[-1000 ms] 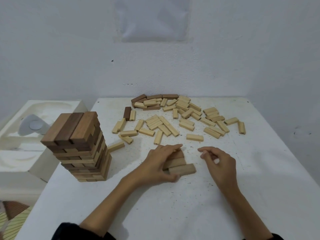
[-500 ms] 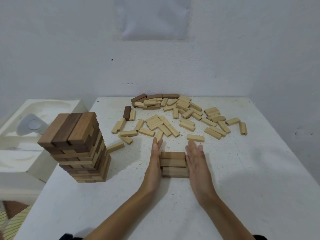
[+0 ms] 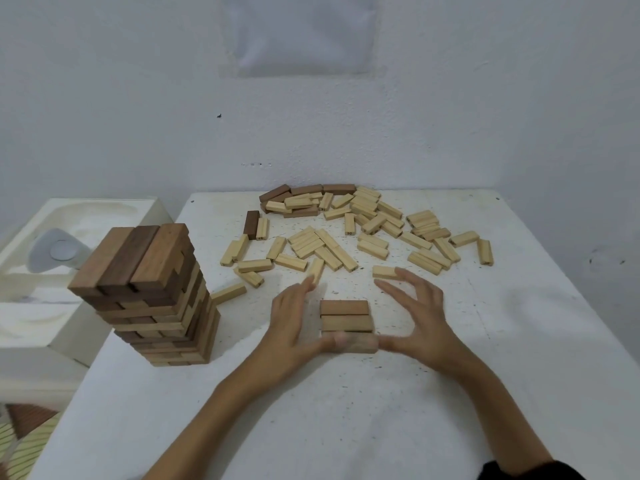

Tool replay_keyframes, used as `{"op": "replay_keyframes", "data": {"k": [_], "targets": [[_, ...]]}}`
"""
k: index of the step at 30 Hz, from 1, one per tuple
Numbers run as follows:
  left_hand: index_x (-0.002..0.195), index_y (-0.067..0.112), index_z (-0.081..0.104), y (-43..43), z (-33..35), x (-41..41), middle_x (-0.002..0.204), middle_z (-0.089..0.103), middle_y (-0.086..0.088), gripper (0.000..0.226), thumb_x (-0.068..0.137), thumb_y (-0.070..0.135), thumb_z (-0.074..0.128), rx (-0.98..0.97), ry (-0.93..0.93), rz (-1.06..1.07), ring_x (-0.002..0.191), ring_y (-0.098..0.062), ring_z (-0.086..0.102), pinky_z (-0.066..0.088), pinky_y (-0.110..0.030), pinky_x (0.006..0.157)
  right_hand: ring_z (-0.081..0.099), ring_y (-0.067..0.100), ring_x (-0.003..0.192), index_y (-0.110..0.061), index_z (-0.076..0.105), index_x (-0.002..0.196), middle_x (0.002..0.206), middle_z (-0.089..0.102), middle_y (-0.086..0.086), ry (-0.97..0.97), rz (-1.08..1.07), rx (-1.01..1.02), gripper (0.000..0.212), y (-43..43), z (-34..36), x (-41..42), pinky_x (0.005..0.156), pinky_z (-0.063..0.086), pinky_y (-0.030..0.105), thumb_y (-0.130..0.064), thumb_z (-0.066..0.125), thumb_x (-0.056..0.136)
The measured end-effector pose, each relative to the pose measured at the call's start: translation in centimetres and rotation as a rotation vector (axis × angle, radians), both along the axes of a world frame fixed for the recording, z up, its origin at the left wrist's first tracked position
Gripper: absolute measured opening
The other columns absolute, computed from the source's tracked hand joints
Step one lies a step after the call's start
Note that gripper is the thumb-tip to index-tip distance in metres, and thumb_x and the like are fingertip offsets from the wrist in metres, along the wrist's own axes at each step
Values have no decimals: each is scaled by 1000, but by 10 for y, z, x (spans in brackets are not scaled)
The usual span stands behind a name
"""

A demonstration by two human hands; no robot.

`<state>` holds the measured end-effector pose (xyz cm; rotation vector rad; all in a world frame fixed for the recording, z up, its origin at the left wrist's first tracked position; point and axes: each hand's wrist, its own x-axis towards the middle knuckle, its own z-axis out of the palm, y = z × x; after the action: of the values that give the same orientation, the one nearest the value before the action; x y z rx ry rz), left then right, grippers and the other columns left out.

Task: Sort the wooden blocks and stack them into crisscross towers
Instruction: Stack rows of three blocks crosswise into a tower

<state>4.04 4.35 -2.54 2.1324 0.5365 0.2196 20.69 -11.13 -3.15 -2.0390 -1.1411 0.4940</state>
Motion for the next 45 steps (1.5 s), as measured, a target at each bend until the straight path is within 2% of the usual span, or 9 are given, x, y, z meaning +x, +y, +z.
{"op": "replay_keyframes", "data": {"k": [3, 9, 18, 23, 27, 33, 37, 40, 45], "targets": [[145, 37, 18, 13, -8, -6, 141, 16, 24, 113, 51, 91, 50, 176, 59, -78, 132, 8, 5, 17, -24, 110, -7, -12, 123, -62, 22, 126, 140, 7, -27, -82, 107, -83, 103, -3, -8, 4, 108, 3, 29, -97, 46, 32], [132, 43, 37, 16, -14, -1, 138, 24, 23, 97, 50, 94, 43, 300, 25, -57, 130, 4, 12, 16, -22, 104, -2, -9, 123, -61, 30, 119, 137, 15, -26, -198, 92, -77, 93, 2, -11, 3, 105, 1, 24, -100, 35, 34], [114, 50, 40, 19, -4, -2, 130, 35, 23, 69, 54, 69, 67, 251, -118, -67, 124, 8, 20, 22, -10, 98, 8, -11, 128, -51, 45, 113, 138, 23, -31, -78, 137, 70, 69, 2, 1, -5, 103, 18, 25, -69, 67, 50], [115, 47, 41, 18, 20, -2, 129, 36, 23, 68, 55, 66, 67, 269, -216, -61, 124, 7, 24, 18, -3, 97, 13, -7, 130, -47, 48, 114, 138, 28, -29, -69, 144, 143, 70, -3, 32, -7, 96, 19, 14, -67, 69, 50], [111, 50, 42, 13, 55, 0, 124, 37, 26, 63, 55, 65, 66, 315, -282, -45, 119, 13, 27, 17, 4, 92, 17, -7, 131, -46, 49, 116, 136, 31, -31, -138, 144, 211, 79, -7, 70, -4, 95, 19, 11, -81, 64, 46], [113, 47, 42, 11, 127, -11, 118, 42, 22, 65, 55, 68, 63, 494, -345, -13, 113, 14, 31, 22, 4, 88, 25, -7, 127, -45, 54, 113, 132, 38, -31, -217, 175, 313, 71, -1, 130, -6, 93, 25, 11, -66, 69, 47], [115, 44, 46, 29, 166, -33, 117, 43, 22, 74, 51, 74, 67, 618, -282, 10, 111, 9, 31, 22, 3, 87, 25, -10, 125, -44, 51, 113, 131, 39, -29, -268, 220, 365, 71, 24, 158, -20, 89, 21, -5, -67, 67, 48], [114, 44, 47, 52, 182, -51, 120, 44, 18, 70, 53, 75, 60, 711, -247, 36, 115, 1, 31, 27, -7, 89, 24, -9, 123, -48, 50, 109, 130, 39, -27, -245, 249, 379, 68, 49, 170, -37, 87, 20, -8, -67, 69, 46], [111, 50, 46, 90, 192, -92, 118, 45, 24, 67, 53, 82, 56, 685, -160, 75, 115, 1, 34, 26, -8, 91, 24, -6, 120, -49, 47, 105, 127, 40, -22, -179, 288, 338, 65, 95, 176, -72, 82, 19, -9, -63, 75, 48]]}}
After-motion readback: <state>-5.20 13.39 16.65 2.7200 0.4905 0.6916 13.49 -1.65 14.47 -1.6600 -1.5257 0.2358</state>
